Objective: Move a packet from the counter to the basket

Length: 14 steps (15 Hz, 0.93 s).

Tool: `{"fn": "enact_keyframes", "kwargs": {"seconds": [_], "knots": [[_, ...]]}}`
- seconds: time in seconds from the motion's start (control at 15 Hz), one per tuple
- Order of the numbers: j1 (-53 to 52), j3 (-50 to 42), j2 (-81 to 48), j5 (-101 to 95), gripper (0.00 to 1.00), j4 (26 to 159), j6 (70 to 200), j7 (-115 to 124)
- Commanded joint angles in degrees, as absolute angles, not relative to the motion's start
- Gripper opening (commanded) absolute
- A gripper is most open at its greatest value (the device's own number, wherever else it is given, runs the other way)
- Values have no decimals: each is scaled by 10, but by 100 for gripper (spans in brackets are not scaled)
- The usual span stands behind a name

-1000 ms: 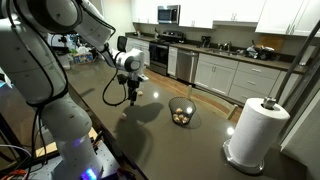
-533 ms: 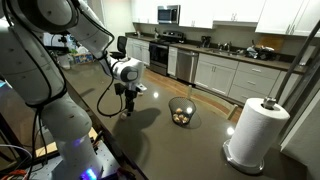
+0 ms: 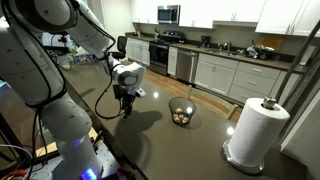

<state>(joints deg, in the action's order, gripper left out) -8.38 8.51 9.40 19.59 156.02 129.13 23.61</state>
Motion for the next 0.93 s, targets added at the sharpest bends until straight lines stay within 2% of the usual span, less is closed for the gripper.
{"fn": "enact_keyframes", "kwargs": {"seconds": [0.0, 0.8, 0.87], "knots": [[-88, 82, 105, 226, 100, 1572, 1304, 186], [-97, 92, 66, 210, 100, 1590, 1403, 153], [-97, 93, 63, 210, 75, 1589, 1408, 152]]}}
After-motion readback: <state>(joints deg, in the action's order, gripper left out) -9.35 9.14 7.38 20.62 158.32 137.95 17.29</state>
